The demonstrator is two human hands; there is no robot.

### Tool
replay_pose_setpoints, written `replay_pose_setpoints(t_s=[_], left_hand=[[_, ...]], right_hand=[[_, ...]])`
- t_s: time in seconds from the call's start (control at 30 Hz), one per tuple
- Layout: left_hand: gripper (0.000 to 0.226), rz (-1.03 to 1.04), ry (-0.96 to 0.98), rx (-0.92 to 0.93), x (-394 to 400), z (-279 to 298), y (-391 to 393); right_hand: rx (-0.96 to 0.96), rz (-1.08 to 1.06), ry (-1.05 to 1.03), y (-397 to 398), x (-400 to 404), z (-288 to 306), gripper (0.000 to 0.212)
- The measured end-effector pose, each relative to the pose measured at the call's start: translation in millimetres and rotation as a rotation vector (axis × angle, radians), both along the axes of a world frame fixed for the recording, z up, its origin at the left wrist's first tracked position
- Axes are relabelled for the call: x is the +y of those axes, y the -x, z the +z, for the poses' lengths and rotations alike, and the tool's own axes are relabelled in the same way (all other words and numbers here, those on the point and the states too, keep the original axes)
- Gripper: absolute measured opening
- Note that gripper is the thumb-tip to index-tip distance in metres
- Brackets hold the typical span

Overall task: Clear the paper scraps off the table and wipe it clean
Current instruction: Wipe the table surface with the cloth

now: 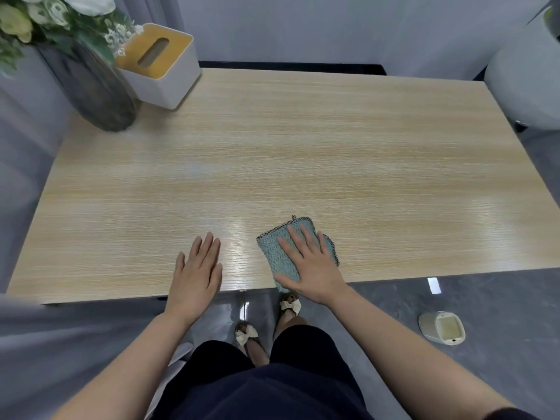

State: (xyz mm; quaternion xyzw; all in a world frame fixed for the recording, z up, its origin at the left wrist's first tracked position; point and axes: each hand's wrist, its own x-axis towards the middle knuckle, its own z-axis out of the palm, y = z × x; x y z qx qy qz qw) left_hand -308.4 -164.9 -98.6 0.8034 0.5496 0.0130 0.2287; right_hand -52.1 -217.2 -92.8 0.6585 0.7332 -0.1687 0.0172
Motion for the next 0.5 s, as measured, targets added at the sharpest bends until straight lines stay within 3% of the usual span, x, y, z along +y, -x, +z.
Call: replay_pose_setpoints(t_s=[0.17,0.3,0.5], left_hand=[[0.067,0.067,0.001,0.011,10.8,2.2,5.2],[0.062,0.115,0.0,0.066,11.7,2.4,12.3],[0.061,0.103,0.005,0.067,6.7,1.3,19.3]], right_hand=[[0.045,-0.106,-0.018,30.8,9.7,-4.3,0.079],[0.093,0.104,-0.039,77.2,15.3,-8.3,0.069],[0.09,0.217,-0.098,96.5,28.4,-12.2,0.063]])
